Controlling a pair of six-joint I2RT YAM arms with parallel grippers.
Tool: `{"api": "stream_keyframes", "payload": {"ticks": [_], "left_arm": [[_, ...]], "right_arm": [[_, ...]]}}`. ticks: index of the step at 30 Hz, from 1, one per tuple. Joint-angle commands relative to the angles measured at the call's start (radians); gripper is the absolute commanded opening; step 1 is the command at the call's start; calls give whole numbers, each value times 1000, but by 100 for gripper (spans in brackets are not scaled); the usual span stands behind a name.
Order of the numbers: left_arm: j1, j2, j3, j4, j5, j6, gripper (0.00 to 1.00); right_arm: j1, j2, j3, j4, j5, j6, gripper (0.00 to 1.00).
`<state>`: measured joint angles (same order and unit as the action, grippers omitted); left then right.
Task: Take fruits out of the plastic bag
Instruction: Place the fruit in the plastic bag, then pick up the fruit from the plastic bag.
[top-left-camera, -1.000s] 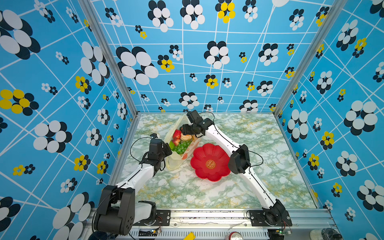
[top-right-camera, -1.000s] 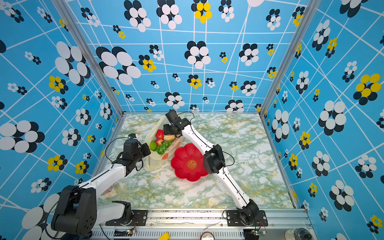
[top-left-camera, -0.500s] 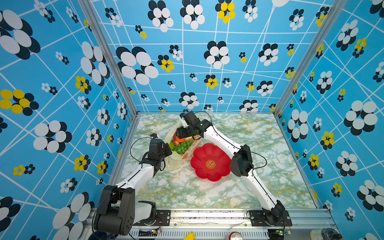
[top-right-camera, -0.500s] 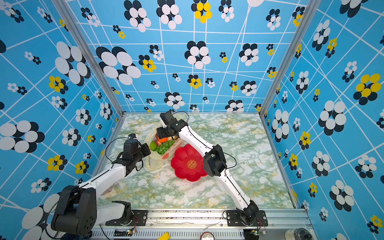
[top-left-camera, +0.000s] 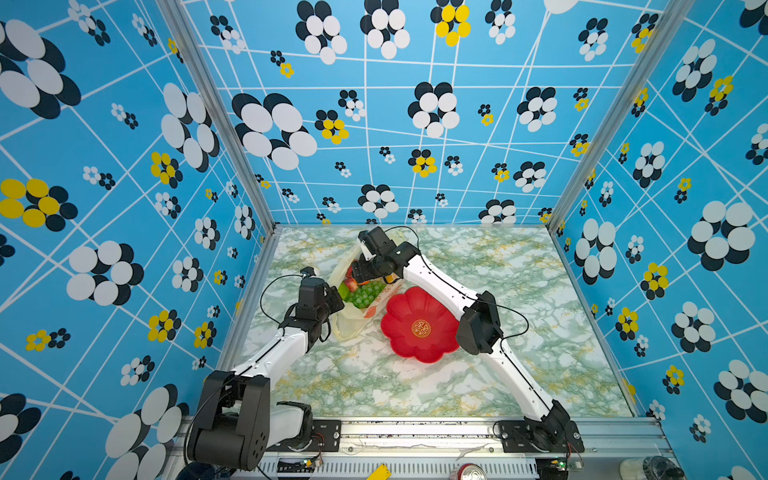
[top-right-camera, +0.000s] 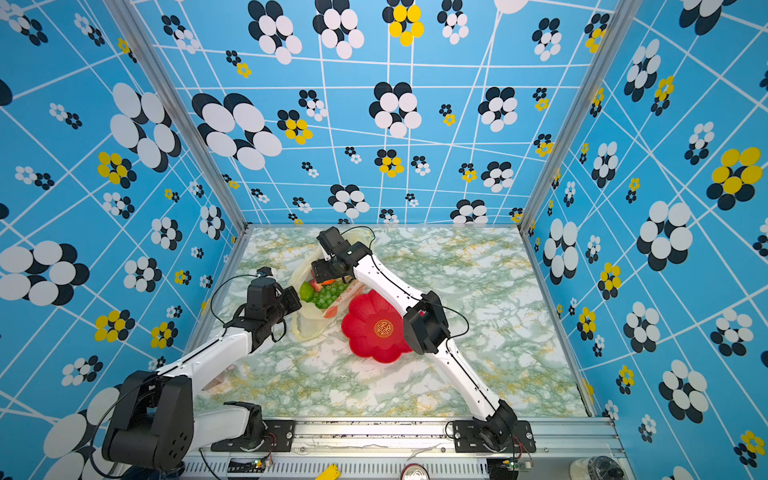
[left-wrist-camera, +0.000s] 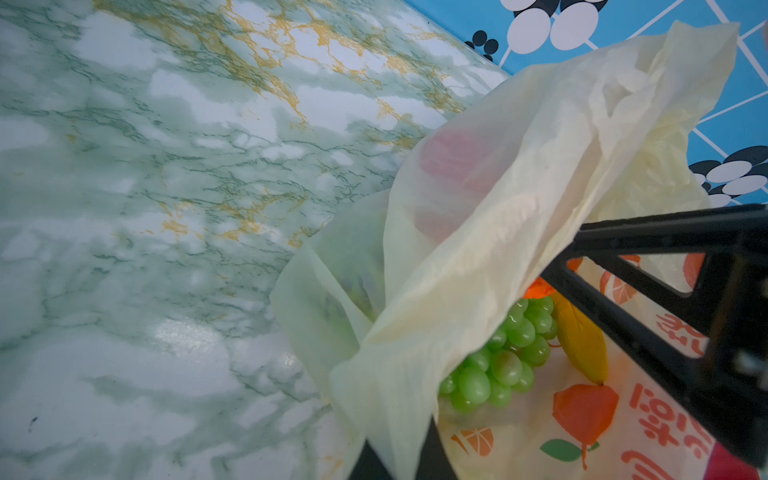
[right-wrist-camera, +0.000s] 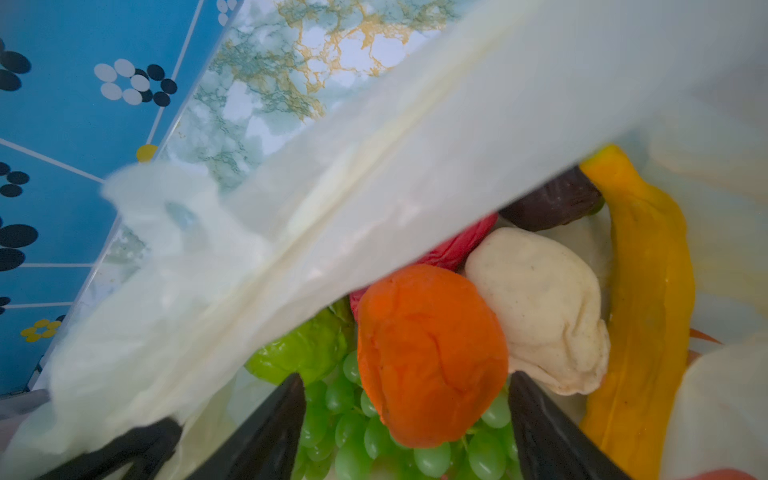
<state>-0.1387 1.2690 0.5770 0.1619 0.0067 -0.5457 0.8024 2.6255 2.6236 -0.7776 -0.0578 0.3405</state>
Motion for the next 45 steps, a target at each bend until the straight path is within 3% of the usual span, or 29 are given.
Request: {"api": "stream_keyframes", "payload": {"ticks": [1, 4, 17, 31, 36, 45], "left_arm": [[-2, -1, 0, 1, -8, 19, 1], [-2, -3, -1, -1, -10, 19, 1], [-2, -4, 1, -2, -9, 20, 1], [-2, -4, 1, -6, -11, 22, 1], [-2, -4, 2, -7, -14, 22, 1], [-2, -1, 0, -4, -10, 20, 1]], "right_arm": [[2, 93, 71, -15, 36, 20, 77], [3, 142, 142, -27, 42, 20, 73], [3, 110, 120, -13, 41, 53, 45], [4, -65, 11, 0, 10, 74, 39], [7, -210, -173, 18, 26, 64, 39], [9, -675, -801, 143, 124, 49, 40]]}}
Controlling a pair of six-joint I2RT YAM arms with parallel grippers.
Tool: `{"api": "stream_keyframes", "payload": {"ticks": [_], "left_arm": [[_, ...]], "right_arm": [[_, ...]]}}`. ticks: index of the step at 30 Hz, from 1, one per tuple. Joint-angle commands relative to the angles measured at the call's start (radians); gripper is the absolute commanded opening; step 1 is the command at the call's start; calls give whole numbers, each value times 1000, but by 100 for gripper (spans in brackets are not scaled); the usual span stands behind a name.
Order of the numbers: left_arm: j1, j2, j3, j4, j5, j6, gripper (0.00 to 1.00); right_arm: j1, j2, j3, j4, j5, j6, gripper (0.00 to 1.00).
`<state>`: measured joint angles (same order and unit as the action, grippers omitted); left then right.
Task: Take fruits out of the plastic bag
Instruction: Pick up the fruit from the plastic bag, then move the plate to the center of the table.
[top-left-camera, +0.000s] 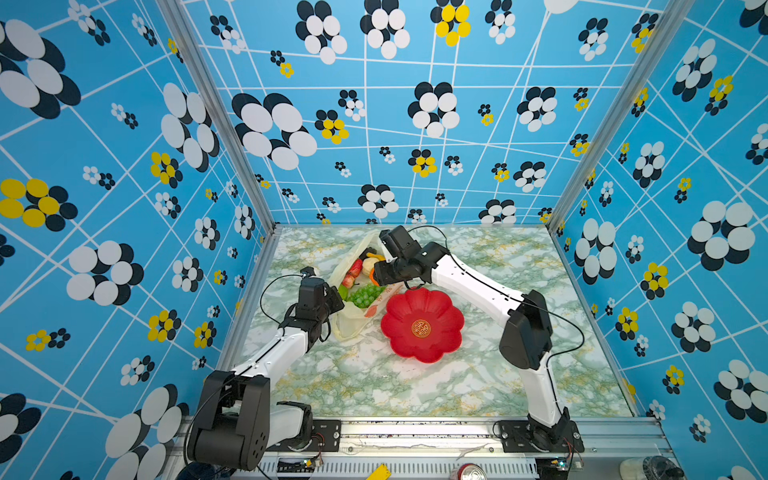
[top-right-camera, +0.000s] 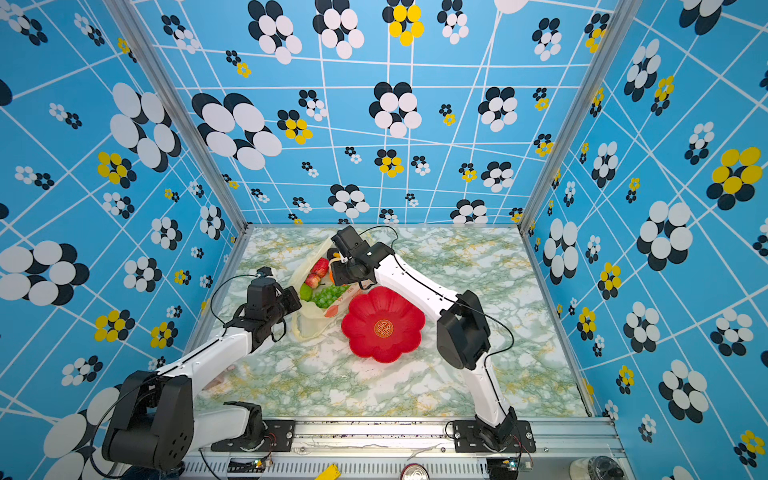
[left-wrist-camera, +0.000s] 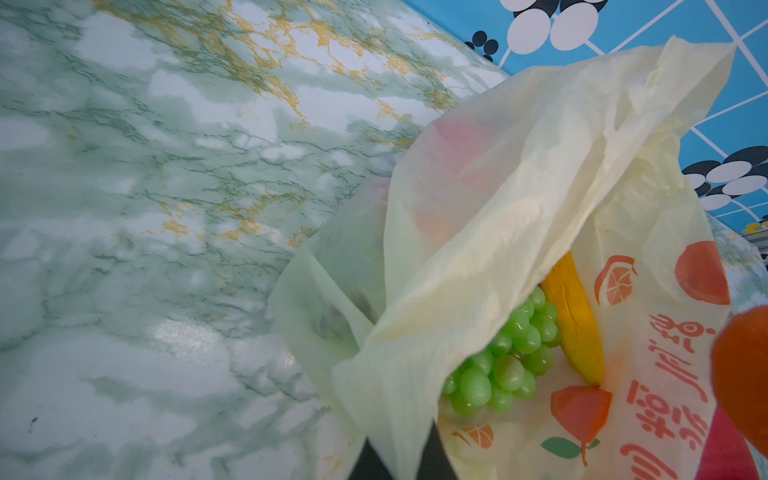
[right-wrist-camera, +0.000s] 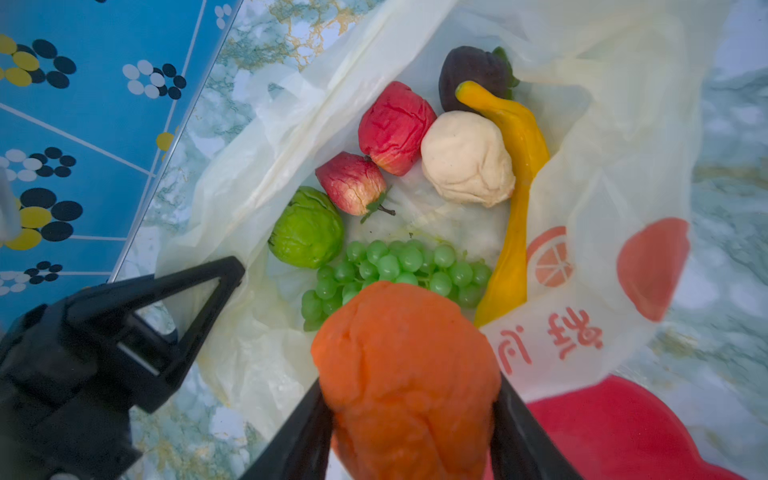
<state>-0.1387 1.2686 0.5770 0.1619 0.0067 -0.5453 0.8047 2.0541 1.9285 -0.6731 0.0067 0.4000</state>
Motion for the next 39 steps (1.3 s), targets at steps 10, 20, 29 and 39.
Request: {"api": "stream_keyframes", "payload": {"ticks": [10, 20, 29, 39], "left_arm": [[-2, 3, -2, -3, -20, 21, 1], [-2, 5, -4, 0, -33, 25, 1], [-2, 13, -4, 5, -33, 25, 1], [-2, 15, -5, 5, -30, 26, 1]], "right_arm": [[6, -305, -522, -26, 125, 57, 41], [17, -289, -617, -145, 188, 134, 44], [19, -238, -652, -180, 206, 200, 45], [16, -244, -693, -267, 283, 238, 47]]}}
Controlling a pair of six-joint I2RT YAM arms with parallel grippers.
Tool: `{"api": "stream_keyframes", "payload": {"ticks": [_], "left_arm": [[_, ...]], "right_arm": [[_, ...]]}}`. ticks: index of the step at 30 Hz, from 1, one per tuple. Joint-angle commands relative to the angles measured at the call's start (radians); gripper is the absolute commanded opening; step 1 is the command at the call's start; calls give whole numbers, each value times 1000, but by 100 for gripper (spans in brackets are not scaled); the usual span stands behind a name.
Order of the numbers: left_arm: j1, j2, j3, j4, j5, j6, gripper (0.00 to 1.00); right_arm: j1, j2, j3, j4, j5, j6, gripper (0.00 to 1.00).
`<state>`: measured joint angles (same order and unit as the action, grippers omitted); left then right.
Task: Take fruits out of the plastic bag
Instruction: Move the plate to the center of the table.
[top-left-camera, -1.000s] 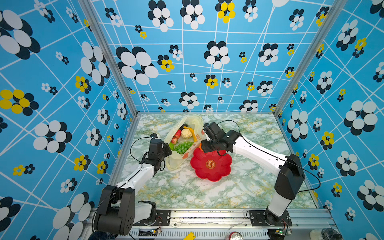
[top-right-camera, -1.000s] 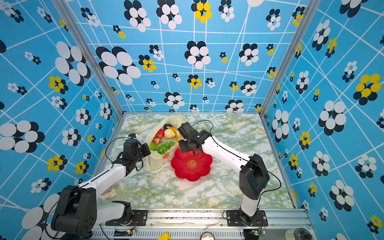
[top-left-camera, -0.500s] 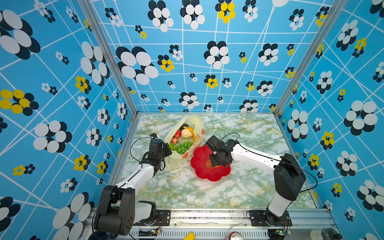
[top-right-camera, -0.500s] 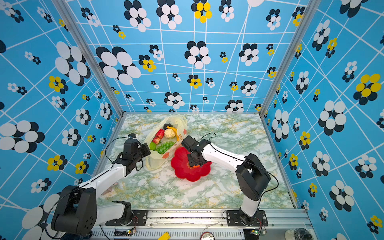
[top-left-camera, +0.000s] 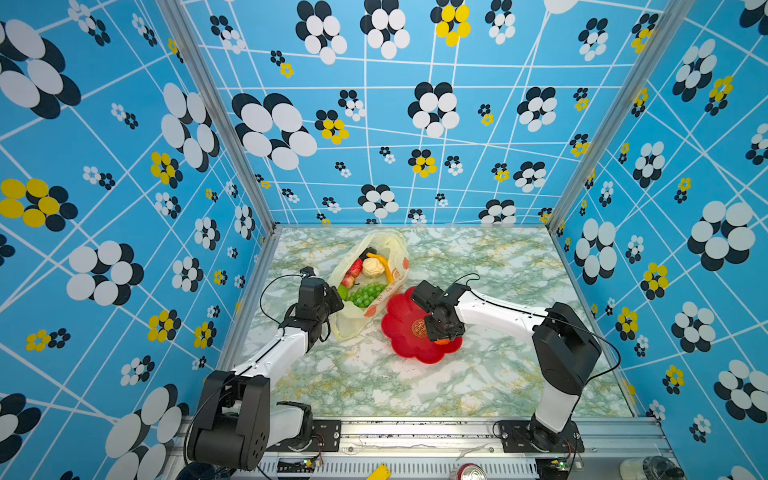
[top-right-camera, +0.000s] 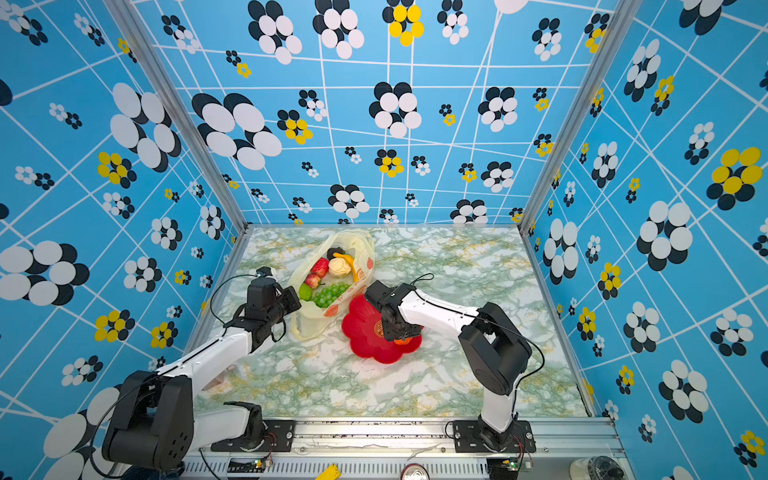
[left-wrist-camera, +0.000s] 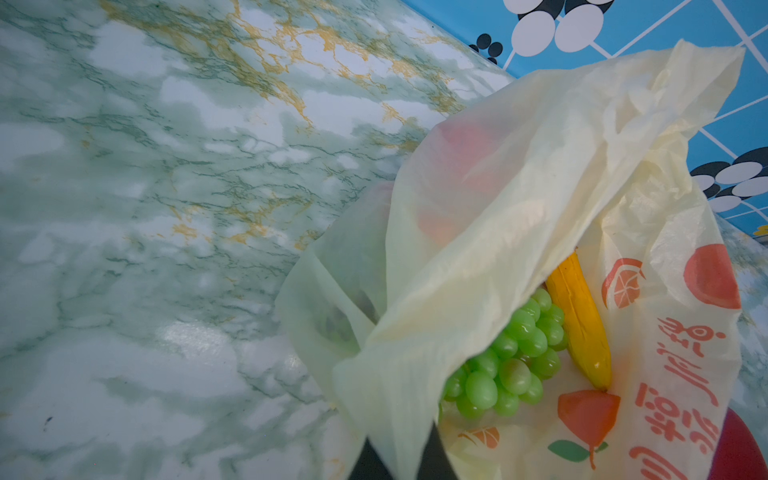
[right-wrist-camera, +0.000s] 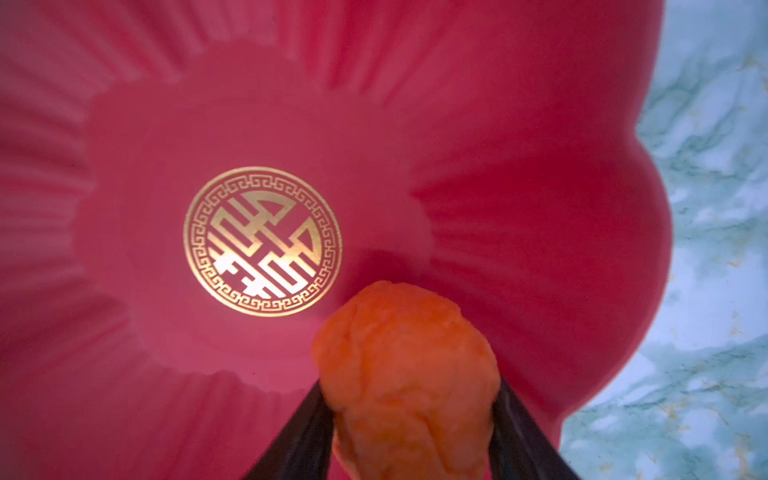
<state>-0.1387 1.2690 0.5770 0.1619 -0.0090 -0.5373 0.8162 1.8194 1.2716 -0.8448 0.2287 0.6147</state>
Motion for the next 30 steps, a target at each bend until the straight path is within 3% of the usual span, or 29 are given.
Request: {"api": "stream_keyframes", "payload": {"ticks": [1, 9, 15, 22, 30], "left_arm": [[-2, 12, -4, 5, -14, 18, 1], [-2, 13, -3, 4, -13, 20, 1], [-2, 19, -3, 7, -13, 20, 1], [-2, 15, -3, 6, -13, 21, 1], [-2, 18, -3, 7, -11, 21, 1]], "right_arm": [[3, -19, -45, -100, 70, 25, 47], [-43, -105, -138, -92, 69, 30, 48], [-42, -134, -141, 22, -53, 38, 48], [-42, -116, -174, 97, -106, 83, 49], [-42, -112, -177, 61, -61, 85, 67]]}}
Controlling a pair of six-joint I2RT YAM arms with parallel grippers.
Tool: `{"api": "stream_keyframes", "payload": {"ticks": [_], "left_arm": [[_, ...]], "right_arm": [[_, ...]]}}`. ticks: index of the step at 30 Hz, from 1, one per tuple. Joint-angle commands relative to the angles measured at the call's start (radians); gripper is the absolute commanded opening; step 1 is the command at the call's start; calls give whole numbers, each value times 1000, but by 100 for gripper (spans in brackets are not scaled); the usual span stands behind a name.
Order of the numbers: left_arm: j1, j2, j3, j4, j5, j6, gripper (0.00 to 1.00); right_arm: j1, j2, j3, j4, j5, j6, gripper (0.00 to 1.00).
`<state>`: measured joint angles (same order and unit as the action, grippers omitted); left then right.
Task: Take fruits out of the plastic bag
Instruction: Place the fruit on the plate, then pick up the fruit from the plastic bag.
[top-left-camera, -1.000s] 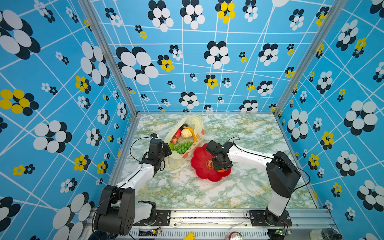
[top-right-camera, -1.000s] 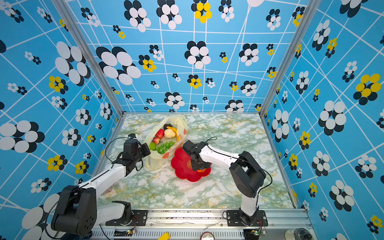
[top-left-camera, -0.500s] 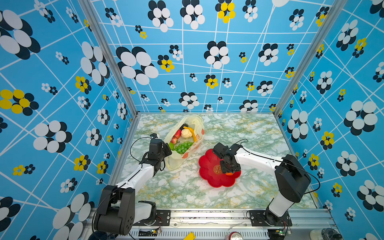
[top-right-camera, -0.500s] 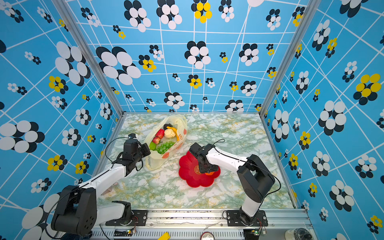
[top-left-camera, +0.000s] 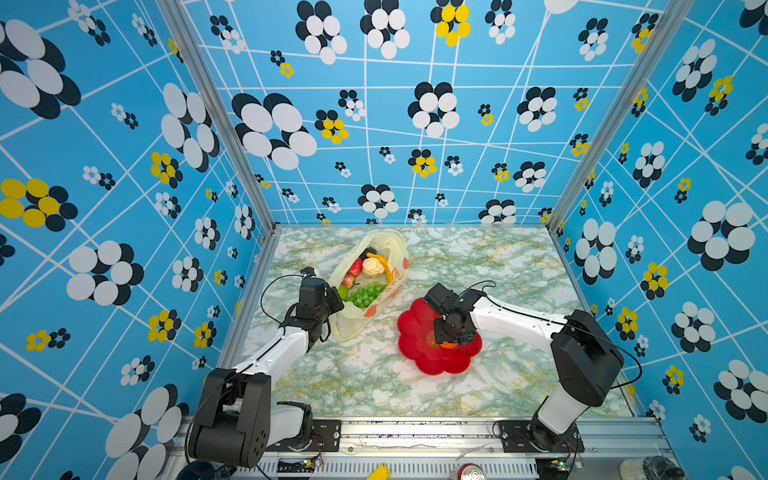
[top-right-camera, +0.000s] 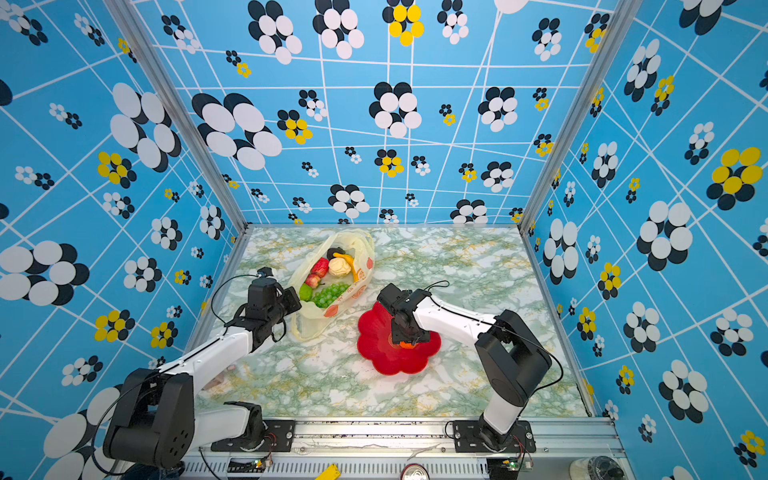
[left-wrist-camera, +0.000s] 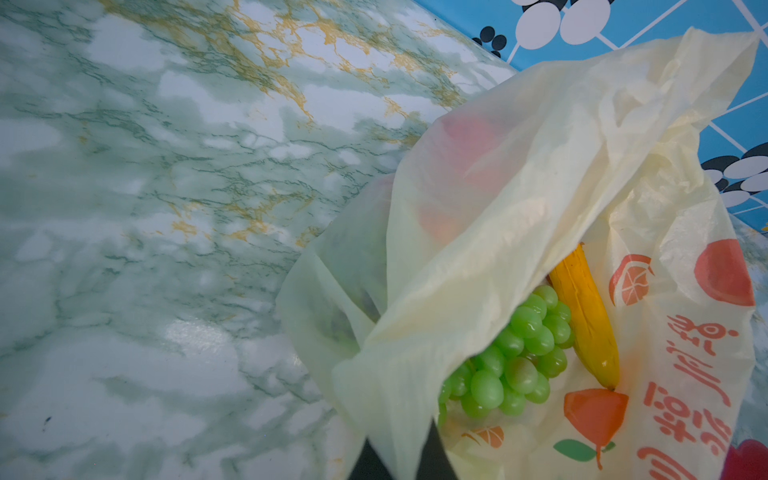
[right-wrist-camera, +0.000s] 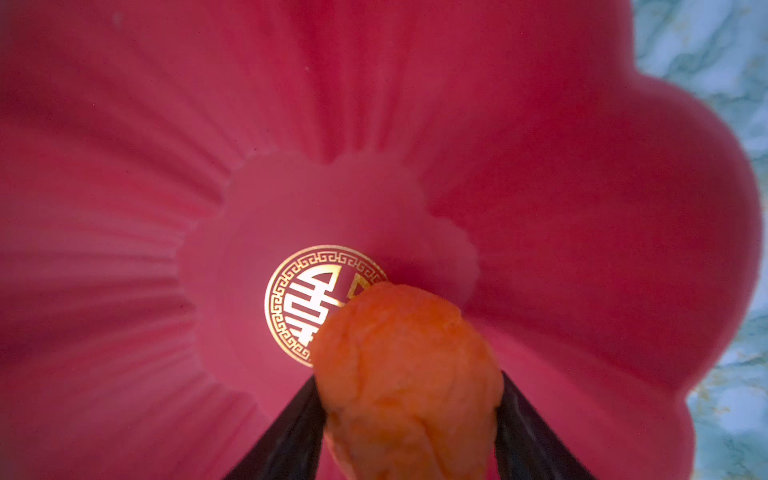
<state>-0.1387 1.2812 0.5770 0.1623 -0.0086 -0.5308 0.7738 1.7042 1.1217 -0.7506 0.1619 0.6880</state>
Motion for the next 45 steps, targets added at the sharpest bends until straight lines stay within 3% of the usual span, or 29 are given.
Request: {"api": "stream_keyframes", "payload": {"ticks": [1, 12, 29, 37, 45], "left_arm": [[-2, 7, -3, 8, -11, 14, 1], [-2, 4, -3, 6, -11, 15, 1], [-2, -1, -5, 13, -1, 16, 1], [-1, -5, -12, 25, 1, 14, 1], [-7, -8, -4, 18, 9, 14, 1]], "right_arm": [[1, -2, -24, -40, 16, 8, 69], [1, -54, -5, -95, 67, -1, 78], [11, -92, 90, -65, 68, -27, 81], [43, 76, 385, 65, 7, -75, 80], [48, 404, 858, 76, -61, -142, 79]]}}
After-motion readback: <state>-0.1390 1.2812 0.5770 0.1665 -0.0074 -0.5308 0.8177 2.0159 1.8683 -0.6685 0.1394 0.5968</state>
